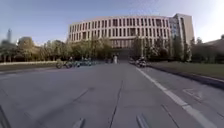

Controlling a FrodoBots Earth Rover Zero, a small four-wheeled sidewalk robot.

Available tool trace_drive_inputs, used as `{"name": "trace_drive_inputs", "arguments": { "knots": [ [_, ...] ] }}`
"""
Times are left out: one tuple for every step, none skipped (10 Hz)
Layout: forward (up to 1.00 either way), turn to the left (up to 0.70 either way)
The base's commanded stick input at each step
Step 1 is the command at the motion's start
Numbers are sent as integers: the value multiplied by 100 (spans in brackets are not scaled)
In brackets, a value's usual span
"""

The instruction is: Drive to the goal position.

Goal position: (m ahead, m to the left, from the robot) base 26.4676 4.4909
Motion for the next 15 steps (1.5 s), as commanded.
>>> {"name": "trace_drive_inputs", "arguments": {
  "knots": [
    [60,0],
    [60,0],
    [60,0],
    [60,0],
    [60,0],
    [60,0],
    [60,0],
    [60,0],
    [60,0],
    [60,0],
    [60,0],
    [60,0],
    [60,0],
    [60,0],
    [60,0]
  ]
}}
